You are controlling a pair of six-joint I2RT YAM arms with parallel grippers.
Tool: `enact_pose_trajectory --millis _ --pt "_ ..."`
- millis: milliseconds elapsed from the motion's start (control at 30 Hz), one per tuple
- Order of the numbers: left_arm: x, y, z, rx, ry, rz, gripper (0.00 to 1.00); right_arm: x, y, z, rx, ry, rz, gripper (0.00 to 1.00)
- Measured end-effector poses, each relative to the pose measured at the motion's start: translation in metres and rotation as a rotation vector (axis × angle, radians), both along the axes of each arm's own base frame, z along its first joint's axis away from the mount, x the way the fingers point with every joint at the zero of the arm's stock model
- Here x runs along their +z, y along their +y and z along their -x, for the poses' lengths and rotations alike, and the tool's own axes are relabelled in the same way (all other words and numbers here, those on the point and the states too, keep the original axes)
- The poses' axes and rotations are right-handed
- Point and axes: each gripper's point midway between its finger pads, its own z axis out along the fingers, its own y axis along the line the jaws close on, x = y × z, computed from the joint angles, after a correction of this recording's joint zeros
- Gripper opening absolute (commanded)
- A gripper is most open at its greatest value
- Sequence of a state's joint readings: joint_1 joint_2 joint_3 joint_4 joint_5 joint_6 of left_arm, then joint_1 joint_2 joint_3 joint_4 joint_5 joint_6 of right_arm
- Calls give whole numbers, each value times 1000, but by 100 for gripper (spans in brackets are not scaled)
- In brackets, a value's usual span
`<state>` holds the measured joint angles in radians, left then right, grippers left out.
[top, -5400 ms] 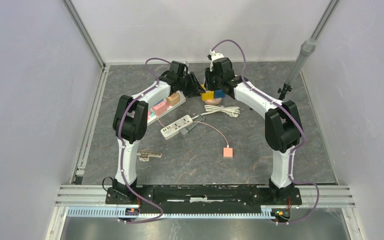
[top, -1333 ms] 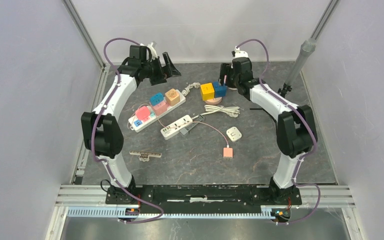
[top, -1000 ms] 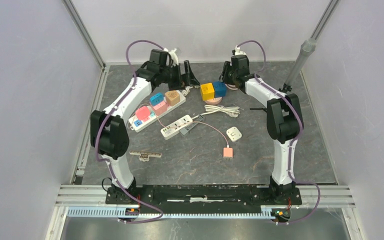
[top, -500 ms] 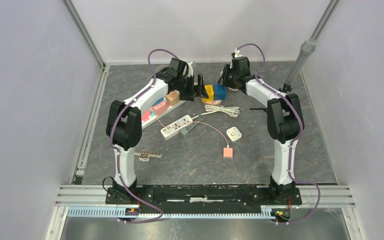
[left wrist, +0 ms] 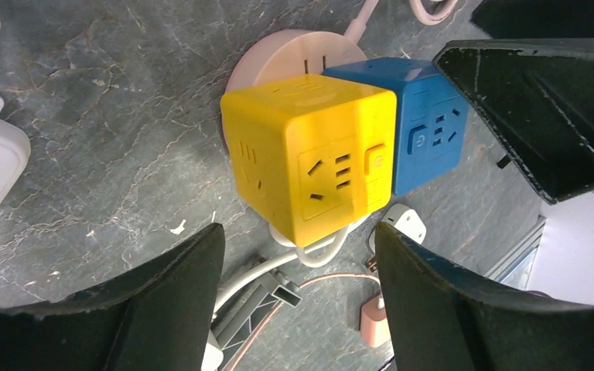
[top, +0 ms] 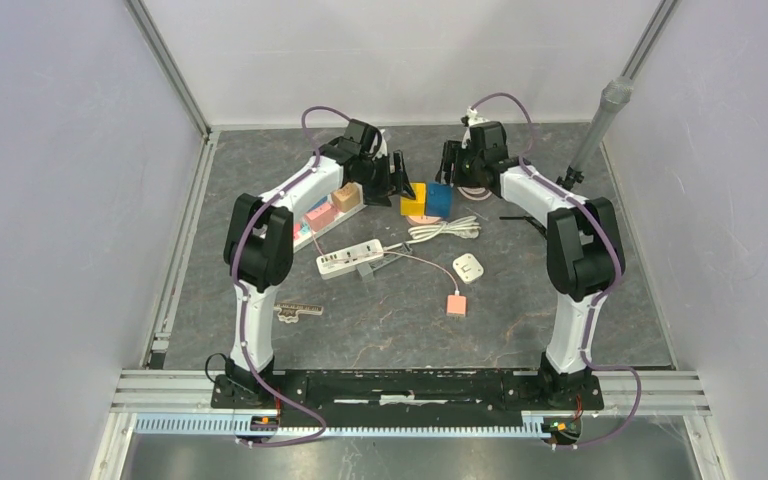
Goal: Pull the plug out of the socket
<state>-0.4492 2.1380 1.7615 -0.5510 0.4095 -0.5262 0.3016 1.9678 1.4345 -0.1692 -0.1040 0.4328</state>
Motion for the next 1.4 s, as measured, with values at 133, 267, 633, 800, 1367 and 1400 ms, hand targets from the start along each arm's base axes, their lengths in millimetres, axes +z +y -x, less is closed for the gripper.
enact_pose_trajectory --millis 133,267,633,800,1367,1400 --pt "5 -2 -3 11 -3 12 77 25 -4 -13 145 -111 116 80" --pt "7 -3 -4 12 -5 14 77 66 2 -11 383 -286 192 81" --pt "8 -6 -5 34 19 33 76 65 10 25 908 -436 399 79" --pt "3 -7 -5 48 48 33 75 37 17 38 1041 -406 377 78" --pt "-12 -9 -4 56 104 24 67 -17 25 40 1175 -329 339 60" --pt "-11 -9 -4 56 103 25 66 -16 25 40 1180 -333 339 55"
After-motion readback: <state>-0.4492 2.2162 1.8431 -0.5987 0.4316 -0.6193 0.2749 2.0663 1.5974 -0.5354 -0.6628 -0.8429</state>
